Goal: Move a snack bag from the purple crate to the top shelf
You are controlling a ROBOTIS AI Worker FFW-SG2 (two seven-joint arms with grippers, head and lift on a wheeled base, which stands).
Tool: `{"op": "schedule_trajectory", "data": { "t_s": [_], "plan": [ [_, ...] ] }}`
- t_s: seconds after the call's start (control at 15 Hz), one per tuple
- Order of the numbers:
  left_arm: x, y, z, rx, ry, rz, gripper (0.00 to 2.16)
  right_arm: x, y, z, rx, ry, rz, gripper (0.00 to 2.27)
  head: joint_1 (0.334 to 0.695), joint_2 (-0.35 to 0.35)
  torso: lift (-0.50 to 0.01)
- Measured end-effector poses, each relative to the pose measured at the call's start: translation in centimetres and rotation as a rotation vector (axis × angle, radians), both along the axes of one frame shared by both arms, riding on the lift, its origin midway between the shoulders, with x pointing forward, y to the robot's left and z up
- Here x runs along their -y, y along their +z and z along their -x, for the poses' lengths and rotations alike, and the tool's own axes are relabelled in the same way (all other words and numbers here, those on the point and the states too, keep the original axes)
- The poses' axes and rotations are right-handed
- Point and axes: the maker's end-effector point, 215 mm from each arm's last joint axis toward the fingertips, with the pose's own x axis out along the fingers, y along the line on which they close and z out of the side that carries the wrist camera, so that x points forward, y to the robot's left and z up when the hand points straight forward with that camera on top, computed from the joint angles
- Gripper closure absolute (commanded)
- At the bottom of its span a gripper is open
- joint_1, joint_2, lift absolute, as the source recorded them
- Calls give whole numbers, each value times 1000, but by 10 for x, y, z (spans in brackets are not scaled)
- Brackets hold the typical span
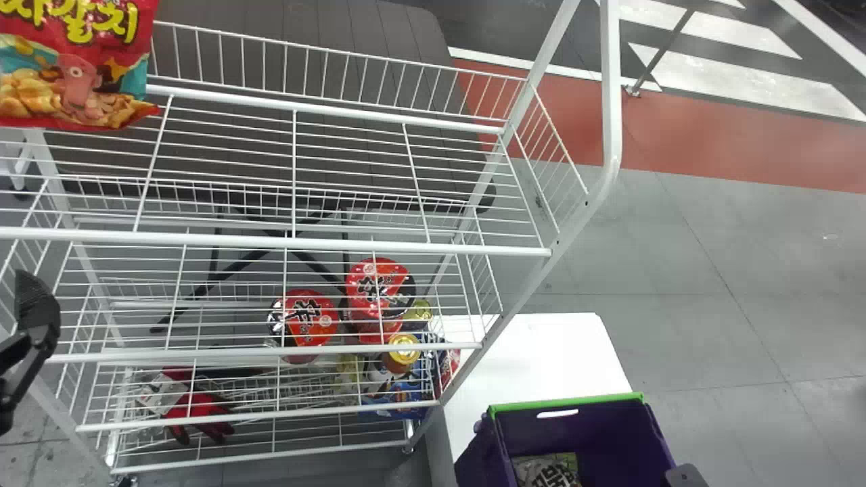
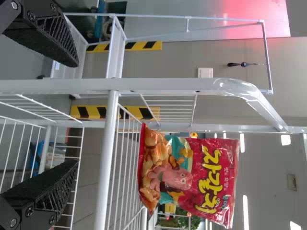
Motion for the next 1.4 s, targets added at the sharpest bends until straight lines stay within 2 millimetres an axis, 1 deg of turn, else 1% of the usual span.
{"op": "schedule_trajectory", "data": {
  "t_s": [0.53, 0.93, 1.07, 1.2, 1.4],
  "plan": [
    [2, 8, -2, 6, -3, 5, 97, -6, -2, -10, 32, 14, -11, 2067, 695, -350, -62],
    [-1, 12, 1, 7, 2, 2, 97, -13, -3, -18, 53, 24, -21, 2067, 695, -350, -37],
    [-1, 12, 1, 7, 2, 2, 97, -19, -3, -19, 60, 21, -30, 2067, 695, -350, -30],
    [0, 14, 1, 10, 1, 3, 97, -31, 0, -19, 65, 15, -38, 2067, 695, -350, -22],
    [-1, 15, 3, 12, 2, 2, 97, -51, 11, -18, 64, -17, -67, 2067, 695, -350, -10]
  ]
}}
